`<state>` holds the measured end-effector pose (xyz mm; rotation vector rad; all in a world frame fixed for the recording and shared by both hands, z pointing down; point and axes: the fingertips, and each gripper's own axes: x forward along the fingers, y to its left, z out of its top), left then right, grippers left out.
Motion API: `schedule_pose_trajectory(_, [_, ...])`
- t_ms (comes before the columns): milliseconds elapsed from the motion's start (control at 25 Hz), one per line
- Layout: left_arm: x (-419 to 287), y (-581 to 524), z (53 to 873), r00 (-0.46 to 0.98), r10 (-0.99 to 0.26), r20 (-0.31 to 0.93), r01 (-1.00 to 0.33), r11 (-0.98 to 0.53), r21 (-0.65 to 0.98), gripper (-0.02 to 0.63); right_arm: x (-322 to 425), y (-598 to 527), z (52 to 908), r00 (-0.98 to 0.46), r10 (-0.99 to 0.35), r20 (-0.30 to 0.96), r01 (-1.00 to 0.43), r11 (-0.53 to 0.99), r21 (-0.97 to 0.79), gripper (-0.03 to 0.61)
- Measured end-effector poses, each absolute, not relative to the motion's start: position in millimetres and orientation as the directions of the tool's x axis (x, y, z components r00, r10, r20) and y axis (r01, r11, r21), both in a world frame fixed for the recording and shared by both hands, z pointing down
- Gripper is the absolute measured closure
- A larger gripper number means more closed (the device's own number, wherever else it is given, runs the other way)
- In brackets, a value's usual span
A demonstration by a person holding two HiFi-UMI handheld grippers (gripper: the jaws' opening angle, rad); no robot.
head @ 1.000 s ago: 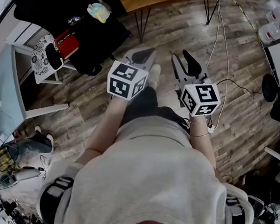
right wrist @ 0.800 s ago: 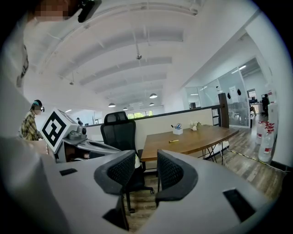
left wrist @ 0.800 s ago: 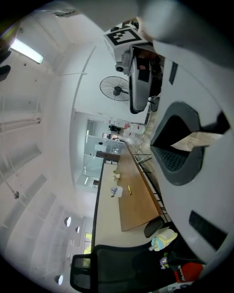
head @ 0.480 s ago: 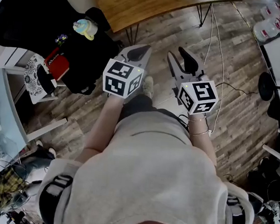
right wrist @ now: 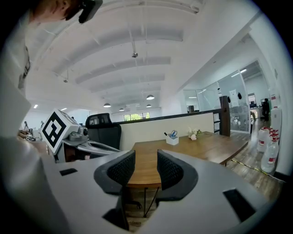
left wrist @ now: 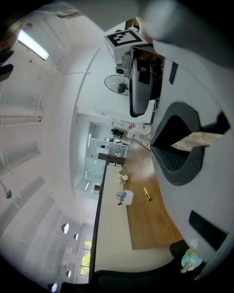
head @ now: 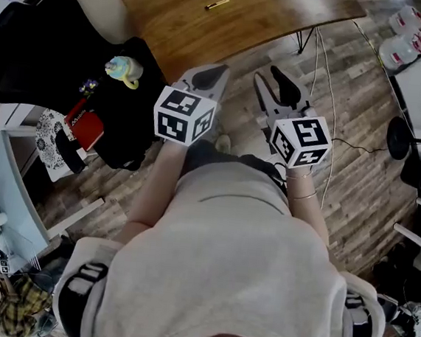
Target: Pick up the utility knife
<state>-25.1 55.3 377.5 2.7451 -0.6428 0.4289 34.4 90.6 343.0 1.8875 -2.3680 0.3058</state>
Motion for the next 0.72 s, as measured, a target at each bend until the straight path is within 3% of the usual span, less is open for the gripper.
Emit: schedule_pose_trajectory(720, [-7.1,-53.2,398.5,0.799,-0.466,0.381,-0.58,-0.764,0.282,0.601,51.7,-29.0,358.2,-0.377,-0.893,0.247,-0.926,0.356,-0.126,0.436])
